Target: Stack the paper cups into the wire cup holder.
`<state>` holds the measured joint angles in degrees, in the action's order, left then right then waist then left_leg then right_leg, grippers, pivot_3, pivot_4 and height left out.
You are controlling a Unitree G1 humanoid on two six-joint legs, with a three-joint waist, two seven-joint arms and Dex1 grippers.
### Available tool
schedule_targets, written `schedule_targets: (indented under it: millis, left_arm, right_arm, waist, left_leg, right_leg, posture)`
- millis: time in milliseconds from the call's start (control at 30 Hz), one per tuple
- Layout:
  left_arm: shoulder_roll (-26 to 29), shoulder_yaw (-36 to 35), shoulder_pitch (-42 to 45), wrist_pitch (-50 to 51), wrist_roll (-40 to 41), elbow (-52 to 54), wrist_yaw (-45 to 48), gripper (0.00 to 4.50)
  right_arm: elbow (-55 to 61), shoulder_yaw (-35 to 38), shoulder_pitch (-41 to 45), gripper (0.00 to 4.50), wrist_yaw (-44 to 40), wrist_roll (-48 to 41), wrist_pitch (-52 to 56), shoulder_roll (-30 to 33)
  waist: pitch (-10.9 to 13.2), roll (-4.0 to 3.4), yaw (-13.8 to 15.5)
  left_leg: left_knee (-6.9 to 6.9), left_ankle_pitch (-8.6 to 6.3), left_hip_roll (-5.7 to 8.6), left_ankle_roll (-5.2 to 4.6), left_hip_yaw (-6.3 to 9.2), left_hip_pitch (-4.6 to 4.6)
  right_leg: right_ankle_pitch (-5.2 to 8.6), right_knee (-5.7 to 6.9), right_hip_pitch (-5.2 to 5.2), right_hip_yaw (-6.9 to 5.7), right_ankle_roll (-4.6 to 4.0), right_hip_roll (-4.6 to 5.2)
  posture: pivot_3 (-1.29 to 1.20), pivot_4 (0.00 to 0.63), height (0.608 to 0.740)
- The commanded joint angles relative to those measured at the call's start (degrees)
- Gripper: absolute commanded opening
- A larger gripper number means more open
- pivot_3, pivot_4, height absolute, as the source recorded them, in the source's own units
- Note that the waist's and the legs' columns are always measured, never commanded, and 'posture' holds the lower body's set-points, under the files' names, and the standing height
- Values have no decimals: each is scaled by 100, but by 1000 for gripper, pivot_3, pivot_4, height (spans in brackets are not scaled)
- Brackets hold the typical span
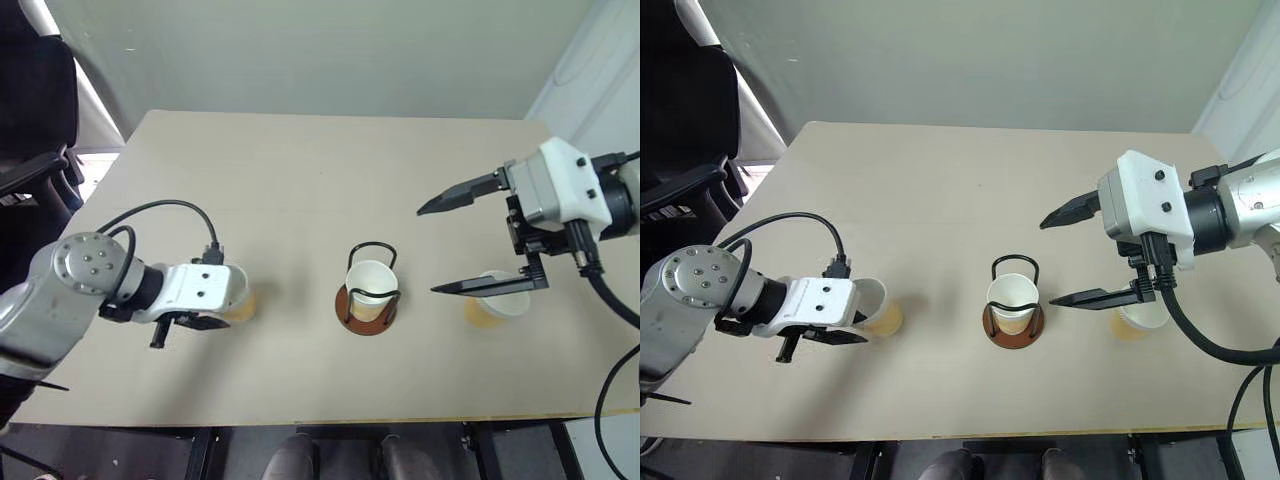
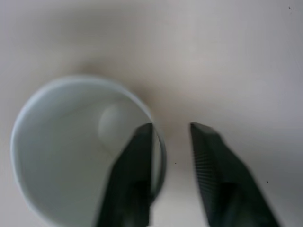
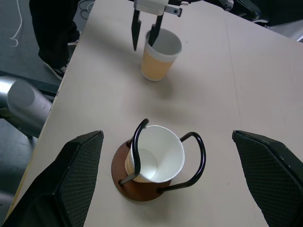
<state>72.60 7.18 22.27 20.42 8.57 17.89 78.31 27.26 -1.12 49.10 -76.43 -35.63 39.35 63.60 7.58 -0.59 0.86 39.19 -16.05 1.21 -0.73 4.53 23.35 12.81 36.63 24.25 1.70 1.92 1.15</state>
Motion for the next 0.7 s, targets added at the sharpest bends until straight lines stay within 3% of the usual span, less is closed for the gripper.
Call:
schedule_targets:
  millis: [33, 367, 700]
  left_arm:
    - [-36, -50, 202, -15, 5, -31, 92, 26]
    - [-292, -121, 987, 421, 459, -138, 409, 26]
    - [-1155, -133, 3522, 1610, 1652, -523, 761, 26]
  right_arm:
    - [-28, 102, 32, 4500, -27, 54, -128, 60]
    - [43, 215, -147, 4500, -25, 30, -152, 177]
    - [-77, 224, -652, 4500, 127, 281, -91, 500]
  waist:
    - [0, 0, 1]
    - [0, 1, 2]
    - [-1, 23, 30]
  left_leg:
    - [1, 0, 0, 0, 0, 0]
    - [2, 1, 0, 2, 0, -1]
    - [9, 10, -5, 11, 5, 8]
  right_leg:
    - [1, 4, 1, 0, -1, 0]
    - [4, 16, 5, 0, -6, 0]
    - [2, 19, 8, -9, -6, 1]
  posture:
    - [0, 150, 740]
    - [0, 150, 740]
    - [0, 150, 740]
